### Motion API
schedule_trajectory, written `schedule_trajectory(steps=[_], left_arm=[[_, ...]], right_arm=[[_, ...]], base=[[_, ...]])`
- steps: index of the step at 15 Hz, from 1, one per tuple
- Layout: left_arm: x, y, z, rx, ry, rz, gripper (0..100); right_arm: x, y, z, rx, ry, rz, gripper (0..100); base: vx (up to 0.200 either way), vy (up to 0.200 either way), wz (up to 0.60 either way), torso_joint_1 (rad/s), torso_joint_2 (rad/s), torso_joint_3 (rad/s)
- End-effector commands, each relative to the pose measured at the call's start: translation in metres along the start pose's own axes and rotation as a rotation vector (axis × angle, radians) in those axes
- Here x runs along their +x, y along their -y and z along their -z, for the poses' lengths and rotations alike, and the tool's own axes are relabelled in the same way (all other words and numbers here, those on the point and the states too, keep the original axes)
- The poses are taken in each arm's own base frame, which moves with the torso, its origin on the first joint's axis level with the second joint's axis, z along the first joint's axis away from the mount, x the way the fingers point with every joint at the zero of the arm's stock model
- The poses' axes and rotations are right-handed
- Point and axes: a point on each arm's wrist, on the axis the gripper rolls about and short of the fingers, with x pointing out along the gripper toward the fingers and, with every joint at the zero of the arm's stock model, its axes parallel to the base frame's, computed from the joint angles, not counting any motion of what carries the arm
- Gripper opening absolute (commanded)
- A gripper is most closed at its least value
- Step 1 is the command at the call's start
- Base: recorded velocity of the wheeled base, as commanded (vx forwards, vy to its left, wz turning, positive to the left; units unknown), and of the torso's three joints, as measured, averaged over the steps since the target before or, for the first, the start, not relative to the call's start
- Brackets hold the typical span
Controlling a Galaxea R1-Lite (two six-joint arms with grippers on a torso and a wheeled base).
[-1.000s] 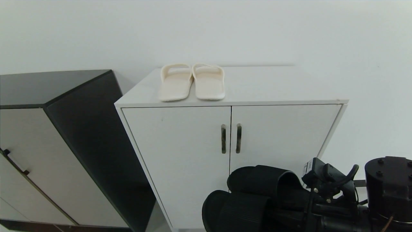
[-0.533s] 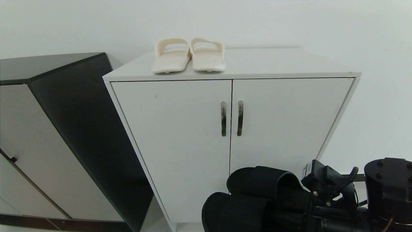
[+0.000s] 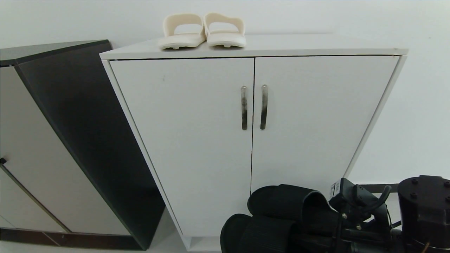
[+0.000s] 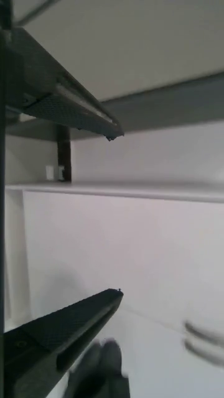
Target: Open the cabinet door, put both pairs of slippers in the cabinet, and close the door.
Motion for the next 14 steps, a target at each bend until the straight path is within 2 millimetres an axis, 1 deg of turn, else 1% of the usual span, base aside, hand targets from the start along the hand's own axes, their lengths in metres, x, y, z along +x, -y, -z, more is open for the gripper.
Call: schedule_trajectory(steps=[1,2,4,5,6,7,8,9,10,12,13,14], left_arm=[[0.042,0.001,-0.038,-0.014,-0.163,0.154,100],[0.065,0.002,-0.039,-0.03,-0.226,0.258,100],[0.097,0.003,-0.043,-0.057,-0.269,0.427,100],[0.104,0.004,-0.046,-0.066,-0.283,0.483,100],[0.116,0.01,-0.052,-0.074,-0.305,0.593,100],[0.124,0.018,-0.059,-0.07,-0.309,0.676,100],[0.127,0.022,-0.061,-0.067,-0.309,0.707,100],[0.132,0.037,-0.07,-0.056,-0.308,0.831,100],[0.138,0.051,-0.074,-0.046,-0.321,0.896,100],[0.154,0.081,-0.078,-0.009,-0.356,0.919,100],[0.157,0.09,-0.079,-0.002,-0.358,0.931,100],[0.167,0.11,-0.079,0.004,-0.341,0.972,100]], right_arm=[[0.0,-0.002,0.0,-0.003,-0.001,-0.008,0],[0.0,-0.002,0.0,-0.005,0.0,-0.008,0],[0.0,-0.002,0.0,-0.003,0.002,-0.005,0],[0.0,-0.002,0.0,-0.003,0.002,-0.005,0],[0.0,-0.002,0.0,-0.003,0.002,-0.005,0],[0.0,-0.002,-0.001,-0.003,0.003,-0.008,0],[0.0,-0.002,0.0,-0.003,0.002,-0.008,0],[0.0,-0.002,0.0,-0.005,0.002,-0.008,0],[-0.001,-0.002,0.001,-0.004,-0.001,-0.01,0],[-0.002,-0.003,0.0,-0.006,0.005,-0.01,0],[-0.002,-0.003,0.0,-0.006,0.005,-0.01,0],[-0.002,-0.003,0.001,-0.005,0.003,-0.008,0]], base=[[0.0,0.0,0.0,0.0,0.0,0.0],[0.0,0.0,0.0,0.0,0.0,0.0],[0.0,0.0,0.0,0.0,0.0,0.0],[0.0,0.0,0.0,0.0,0.0,0.0],[0.0,0.0,0.0,0.0,0.0,0.0],[0.0,0.0,0.0,0.0,0.0,0.0],[0.0,0.0,0.0,0.0,0.0,0.0],[0.0,0.0,0.0,0.0,0.0,0.0],[0.0,0.0,0.0,0.0,0.0,0.0],[0.0,0.0,0.0,0.0,0.0,0.0],[0.0,0.0,0.0,0.0,0.0,0.0],[0.0,0.0,0.0,0.0,0.0,0.0]])
